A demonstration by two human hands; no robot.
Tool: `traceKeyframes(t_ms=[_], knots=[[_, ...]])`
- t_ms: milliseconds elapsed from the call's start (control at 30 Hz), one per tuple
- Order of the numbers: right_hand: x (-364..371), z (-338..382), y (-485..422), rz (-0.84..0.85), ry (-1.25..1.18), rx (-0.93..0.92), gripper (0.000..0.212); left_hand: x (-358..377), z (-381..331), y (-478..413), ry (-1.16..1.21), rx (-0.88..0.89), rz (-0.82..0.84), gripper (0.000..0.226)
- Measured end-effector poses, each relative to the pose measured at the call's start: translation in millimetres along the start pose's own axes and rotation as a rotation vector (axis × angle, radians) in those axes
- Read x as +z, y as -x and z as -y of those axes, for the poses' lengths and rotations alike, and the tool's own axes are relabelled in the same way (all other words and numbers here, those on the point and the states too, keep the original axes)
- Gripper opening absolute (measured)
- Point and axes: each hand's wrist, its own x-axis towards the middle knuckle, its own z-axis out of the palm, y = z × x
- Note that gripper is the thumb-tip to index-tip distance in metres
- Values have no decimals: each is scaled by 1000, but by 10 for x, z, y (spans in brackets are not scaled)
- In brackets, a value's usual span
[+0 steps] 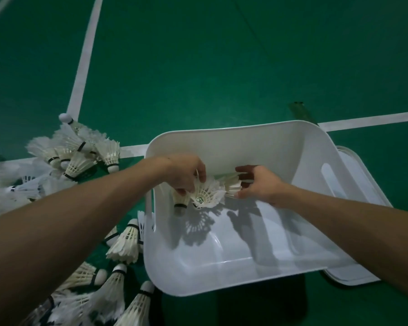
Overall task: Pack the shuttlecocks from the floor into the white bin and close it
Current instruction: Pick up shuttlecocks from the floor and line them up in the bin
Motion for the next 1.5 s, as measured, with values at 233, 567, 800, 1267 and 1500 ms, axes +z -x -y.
traceKeyframes(t_ms=[233,567,800,1267,1500], knots=[[103,-13,-93,-101,64,-76,47,-27,-52,46,83,-13,105,33],[-111,12,3,-107,51,-80,55,100,-97,-70,41,44,1,43],[-235,170,422,-16,108,-333,69,96,-145,-23,71,97,-11,43],[-134,242,551,52,351,-419,85,129,-252,83,247,165,-87,38],[-191,231,571,5,376,-411,73,140,-288,67,306,179,-79,38]])
